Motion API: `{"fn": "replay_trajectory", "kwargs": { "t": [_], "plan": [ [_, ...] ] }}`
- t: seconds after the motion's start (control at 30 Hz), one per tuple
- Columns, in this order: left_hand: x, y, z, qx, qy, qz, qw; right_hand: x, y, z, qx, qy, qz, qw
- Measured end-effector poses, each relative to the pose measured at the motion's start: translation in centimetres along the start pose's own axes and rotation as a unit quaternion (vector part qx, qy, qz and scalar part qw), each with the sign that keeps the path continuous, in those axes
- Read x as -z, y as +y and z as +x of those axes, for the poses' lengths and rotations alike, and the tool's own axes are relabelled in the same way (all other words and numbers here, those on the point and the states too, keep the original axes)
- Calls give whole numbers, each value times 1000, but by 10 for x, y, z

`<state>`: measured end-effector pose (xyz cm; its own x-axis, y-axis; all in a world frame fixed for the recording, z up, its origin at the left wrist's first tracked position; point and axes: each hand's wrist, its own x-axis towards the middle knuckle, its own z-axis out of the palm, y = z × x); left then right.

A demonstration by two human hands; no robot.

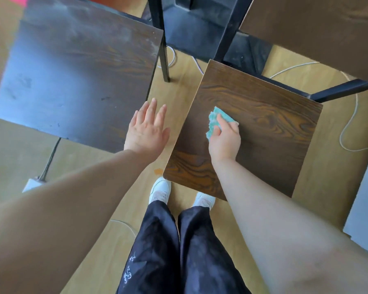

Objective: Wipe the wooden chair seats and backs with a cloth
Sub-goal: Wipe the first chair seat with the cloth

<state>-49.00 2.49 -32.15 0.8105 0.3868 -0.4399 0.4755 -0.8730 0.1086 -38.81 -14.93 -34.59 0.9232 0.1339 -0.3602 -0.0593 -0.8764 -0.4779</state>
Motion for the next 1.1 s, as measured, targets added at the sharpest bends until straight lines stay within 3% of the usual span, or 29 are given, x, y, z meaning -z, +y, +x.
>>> {"fn": "replay_trajectory", "kwargs": {
  "t": [0.2,0.4,0.5,0.8,1.0,1.1],
  "plan": [
    [-6,-29,-24,24,1,-22,999,-41,-46,-21,46,-46,59,996],
    [-7,-49,-40,30,13,-40,999,-60,-80,-37,-17,-119,260,958],
    [-4,-49,-42,22,12,-31,999,-47,-79,-41,-24,-132,310,941],
    [16,22,-17,-35,19,-52,998,26,-5,-29,-42,-110,292,949],
    [23,87,3,-82,-18,-93,992,65,49,-30,-63,-108,290,949],
    [22,113,12,-68,-75,-169,980,77,69,-30,-72,-111,318,939]
  ]
}}
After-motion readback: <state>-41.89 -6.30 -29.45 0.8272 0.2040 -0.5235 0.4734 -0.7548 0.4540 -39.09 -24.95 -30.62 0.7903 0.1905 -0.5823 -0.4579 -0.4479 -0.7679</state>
